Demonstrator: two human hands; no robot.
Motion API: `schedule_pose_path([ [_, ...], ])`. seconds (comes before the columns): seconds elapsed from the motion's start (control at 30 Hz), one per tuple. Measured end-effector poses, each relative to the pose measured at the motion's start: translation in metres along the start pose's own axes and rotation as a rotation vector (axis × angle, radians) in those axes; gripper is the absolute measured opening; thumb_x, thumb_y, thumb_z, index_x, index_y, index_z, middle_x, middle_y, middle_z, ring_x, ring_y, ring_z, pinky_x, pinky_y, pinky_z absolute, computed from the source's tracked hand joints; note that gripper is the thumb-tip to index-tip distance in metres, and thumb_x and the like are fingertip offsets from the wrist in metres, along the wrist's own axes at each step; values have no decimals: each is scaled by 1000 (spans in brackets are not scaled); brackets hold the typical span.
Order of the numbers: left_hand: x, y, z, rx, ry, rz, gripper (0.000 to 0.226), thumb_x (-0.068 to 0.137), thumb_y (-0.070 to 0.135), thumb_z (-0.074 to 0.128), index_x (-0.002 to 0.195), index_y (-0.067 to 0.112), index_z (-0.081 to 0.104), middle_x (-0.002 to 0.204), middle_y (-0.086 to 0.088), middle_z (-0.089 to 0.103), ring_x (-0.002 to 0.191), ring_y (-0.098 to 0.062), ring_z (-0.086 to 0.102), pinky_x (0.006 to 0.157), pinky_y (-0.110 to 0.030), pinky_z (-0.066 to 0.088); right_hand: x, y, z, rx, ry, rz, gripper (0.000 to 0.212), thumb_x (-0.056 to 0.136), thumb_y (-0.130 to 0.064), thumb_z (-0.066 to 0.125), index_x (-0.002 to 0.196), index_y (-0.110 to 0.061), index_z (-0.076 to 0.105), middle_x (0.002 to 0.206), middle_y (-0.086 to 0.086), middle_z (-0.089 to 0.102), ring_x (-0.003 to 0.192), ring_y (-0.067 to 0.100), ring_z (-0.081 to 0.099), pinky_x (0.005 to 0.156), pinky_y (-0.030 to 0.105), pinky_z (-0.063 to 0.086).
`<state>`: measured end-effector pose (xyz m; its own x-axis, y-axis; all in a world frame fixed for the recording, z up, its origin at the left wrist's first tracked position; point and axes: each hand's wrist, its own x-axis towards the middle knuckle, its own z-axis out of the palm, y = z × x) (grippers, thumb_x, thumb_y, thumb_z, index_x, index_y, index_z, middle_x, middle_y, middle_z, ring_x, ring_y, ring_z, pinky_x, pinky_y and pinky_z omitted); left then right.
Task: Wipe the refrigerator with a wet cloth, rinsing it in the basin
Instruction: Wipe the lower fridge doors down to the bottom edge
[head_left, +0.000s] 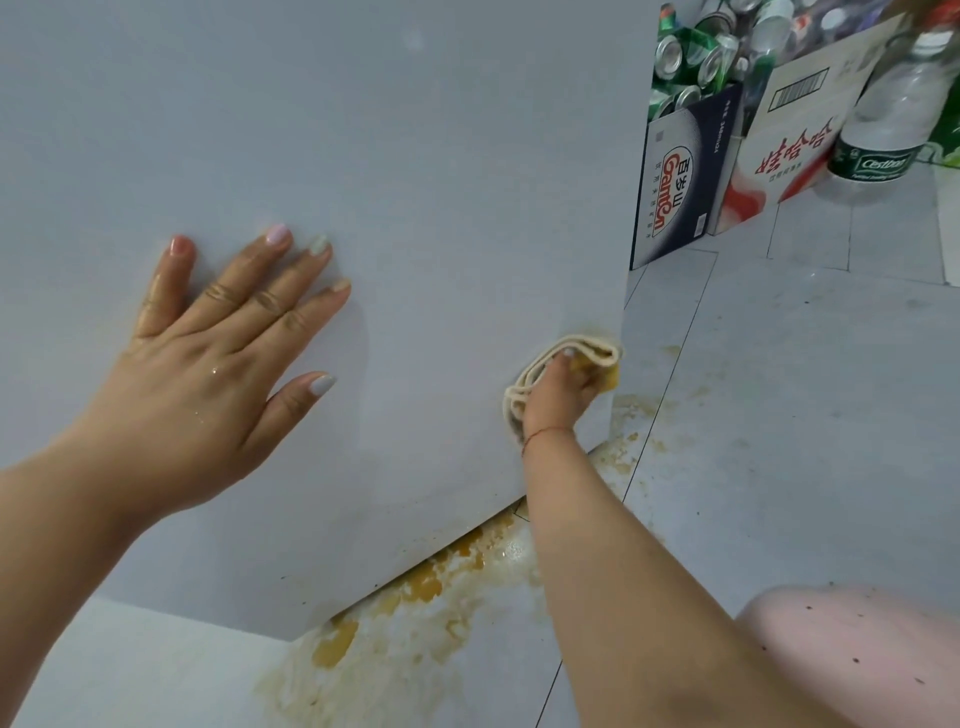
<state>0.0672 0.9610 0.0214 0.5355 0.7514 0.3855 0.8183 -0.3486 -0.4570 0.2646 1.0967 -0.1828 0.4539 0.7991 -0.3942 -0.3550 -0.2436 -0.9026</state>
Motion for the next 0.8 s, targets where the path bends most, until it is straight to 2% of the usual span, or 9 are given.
schedule_pose_path([
  [0.1,-1,-2,1,8,-11,10,56,99,40,31,146,10,39,155,-7,31,147,-23,20,118,-46,-2,-44,38,12,-98,-70,225,68,100,-46,26,152,-12,-3,160,10,-2,144,32,17,117,47,18],
  [0.17,-1,-2,1,14,-17,9,57,98,40,31,146,10,39,155,-8,31,147,-23,19,118,-47,-2,-82,52,21,-177,-140,264,70,100,-43,27,151,-8,-7,160,14,-2,143,34,16,116,47,19],
  [0.27,-3,-4,5,9,-32,-10,57,97,40,32,146,11,39,155,-7,30,148,-24,19,117,-56,5,-131,58,27,-259,-288,114,74,101,-36,33,149,-7,-14,158,12,-12,146,28,3,119,42,12],
  [0.33,-3,-7,8,-19,-46,-19,58,98,41,31,148,12,35,157,-7,28,148,-26,17,112,-65,15,-136,50,24,-283,-314,-51,76,99,-44,31,149,-14,-17,157,6,-21,146,22,-8,119,39,7],
  [0.43,-3,-10,13,-57,-64,-19,59,98,42,31,150,13,31,159,-6,24,148,-28,14,107,-69,24,-101,20,18,-335,-203,-256,87,81,-63,12,150,-17,-14,157,7,-19,145,24,-8,119,45,6],
  [0.57,-6,-13,21,-102,-61,-33,60,98,42,31,152,18,23,160,-5,20,148,-30,11,107,-70,21,-32,-14,6,-274,-46,-340,95,73,-69,7,152,-18,-4,159,11,-8,145,27,0,119,44,5],
  [0.63,-7,-14,24,-105,-68,-37,61,98,42,30,153,21,18,161,-5,18,148,-31,10,107,-71,20,1,-20,-2,-230,-6,-292,96,72,-71,9,153,-18,-1,160,10,-6,146,25,1,119,44,5],
  [0.73,-6,-13,25,-108,-69,-33,61,98,43,30,153,20,18,161,-6,18,149,-31,10,107,-71,20,44,-13,-12,-160,32,-122,76,93,-59,21,153,-17,2,160,7,-6,147,24,6,118,46,11],
  [0.8,-6,-14,23,-104,-69,-30,60,98,43,29,153,18,23,160,-5,19,149,-31,10,106,-72,21,60,-5,-14,-48,60,31,69,98,-54,26,154,-19,5,161,4,-3,147,24,11,118,46,14],
])
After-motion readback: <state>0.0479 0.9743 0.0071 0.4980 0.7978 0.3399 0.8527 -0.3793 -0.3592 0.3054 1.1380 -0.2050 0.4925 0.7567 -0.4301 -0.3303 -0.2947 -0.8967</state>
